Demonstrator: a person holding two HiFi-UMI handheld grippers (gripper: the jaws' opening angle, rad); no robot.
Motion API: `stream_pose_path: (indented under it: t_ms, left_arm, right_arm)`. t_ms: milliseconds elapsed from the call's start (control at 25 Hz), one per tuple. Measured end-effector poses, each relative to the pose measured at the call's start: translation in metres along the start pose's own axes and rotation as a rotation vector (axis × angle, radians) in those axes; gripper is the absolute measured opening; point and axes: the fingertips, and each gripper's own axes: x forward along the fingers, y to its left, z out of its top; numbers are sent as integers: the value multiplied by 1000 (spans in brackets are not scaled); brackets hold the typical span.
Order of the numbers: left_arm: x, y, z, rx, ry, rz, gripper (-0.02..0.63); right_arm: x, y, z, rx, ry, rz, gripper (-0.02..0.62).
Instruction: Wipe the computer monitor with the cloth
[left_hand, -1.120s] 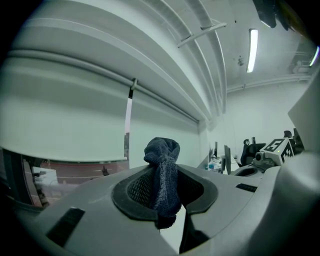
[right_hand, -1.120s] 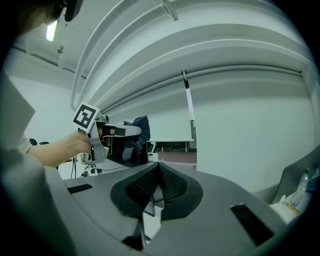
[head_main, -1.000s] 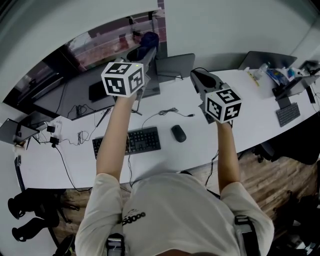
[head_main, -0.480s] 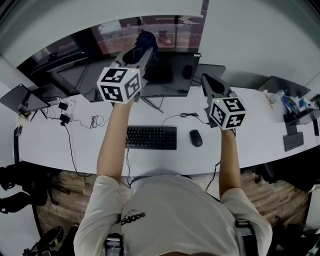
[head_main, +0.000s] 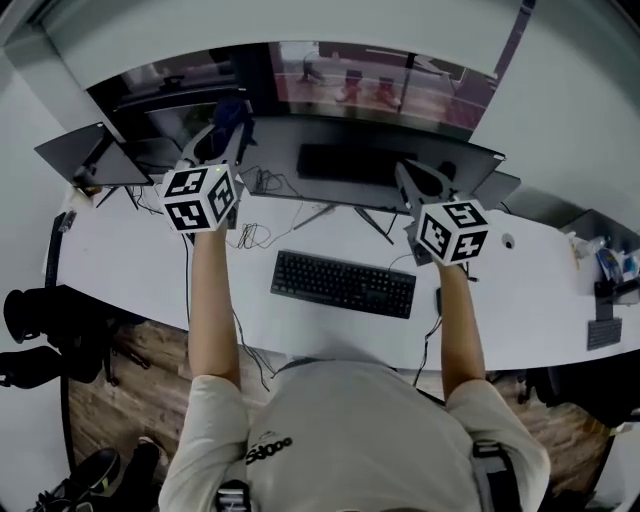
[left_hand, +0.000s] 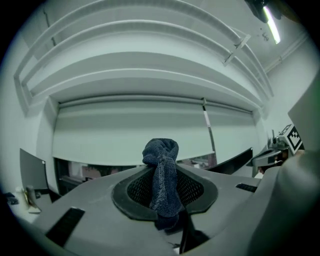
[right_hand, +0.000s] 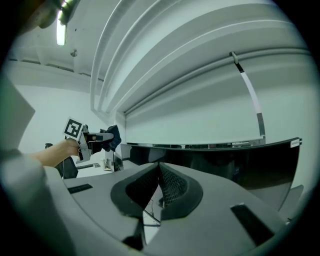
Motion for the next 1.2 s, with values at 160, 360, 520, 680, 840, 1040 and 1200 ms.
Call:
stream_pose_path:
  t_ms: [160,360,520,680,840,1040,1200]
  left_arm:
    - [-12,73,-19,-12,19,79,106]
    - [-6,122,-42,3,55,69,106]
    - [10,140,-57,22,79,20,106]
    - [28,134,-71,90,121,-68,106]
    - [34,126,-88,205,187,-106,92]
    - [35,123,-108,202,202,-132,91]
    - [32,120,-131,144,210,-132,91]
  right_arm:
    - [36,39,3,-12,5,16,5]
    - [72,83,0,-61,15,17,5]
    - [88,111,-6,-78,23,3,5]
    - [90,122,-14,-74,36,-33,5]
    - [86,124,-21,-69,49,-68,5]
    - [84,128,-35,-53,72,-88,5]
    - [87,128,-48,-48,96,-91,5]
